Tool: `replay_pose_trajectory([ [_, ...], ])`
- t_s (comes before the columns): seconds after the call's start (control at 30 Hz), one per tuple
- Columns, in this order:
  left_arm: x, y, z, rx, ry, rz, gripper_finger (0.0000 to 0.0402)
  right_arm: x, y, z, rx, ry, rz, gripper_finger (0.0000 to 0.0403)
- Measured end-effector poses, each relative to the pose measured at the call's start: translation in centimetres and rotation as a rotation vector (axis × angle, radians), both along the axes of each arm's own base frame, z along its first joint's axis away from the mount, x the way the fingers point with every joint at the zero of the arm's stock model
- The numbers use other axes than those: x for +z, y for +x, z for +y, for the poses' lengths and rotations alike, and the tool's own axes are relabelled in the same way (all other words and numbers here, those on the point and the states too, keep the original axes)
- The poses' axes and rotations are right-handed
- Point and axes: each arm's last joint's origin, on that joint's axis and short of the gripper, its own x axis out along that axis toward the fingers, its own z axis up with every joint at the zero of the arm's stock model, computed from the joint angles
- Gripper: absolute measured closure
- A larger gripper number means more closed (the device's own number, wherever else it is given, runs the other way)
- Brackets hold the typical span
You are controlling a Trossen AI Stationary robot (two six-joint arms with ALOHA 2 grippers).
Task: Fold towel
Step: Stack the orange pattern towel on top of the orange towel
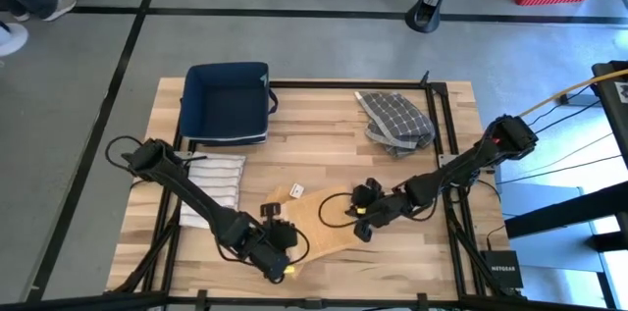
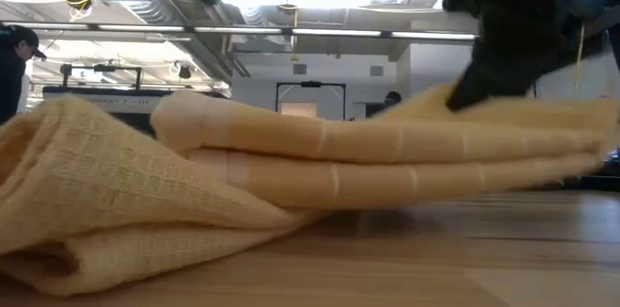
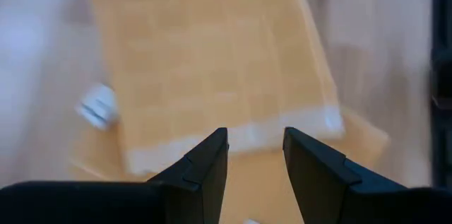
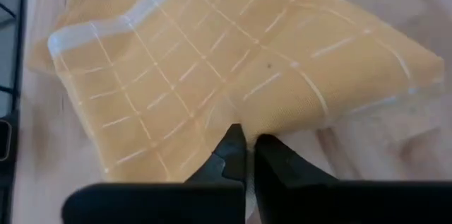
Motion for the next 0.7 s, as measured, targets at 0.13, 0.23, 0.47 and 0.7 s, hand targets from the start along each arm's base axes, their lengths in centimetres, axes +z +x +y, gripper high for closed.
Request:
replay_pose_trajectory([
  [0.13, 1.3, 0.3, 1.2, 0.047, 0.117, -0.107, 0.027, 2.0, 0.8, 0.4, 0.034, -0.075, -0.01, 0.0397],
  [0.23, 1.4, 1.4, 2.7, 0.033, 0.155, -0.101, 0.027, 2.4, 1.1, 0.4, 0.054, -0.108, -0.026, 0.0396],
  [0.47, 1.1, 4.4, 8.7, 0.007, 0.093, -0.001, 0.0229, 2.4, 1.0, 0.3, 0.08, -0.172, -0.016, 0.0398],
  [0.7, 0.6, 5.7, 14.6, -0.045, 0.043, 0.048, 0.0189, 2.3, 0.9, 0.4, 0.118, -0.24, -0.015, 0.0398],
])
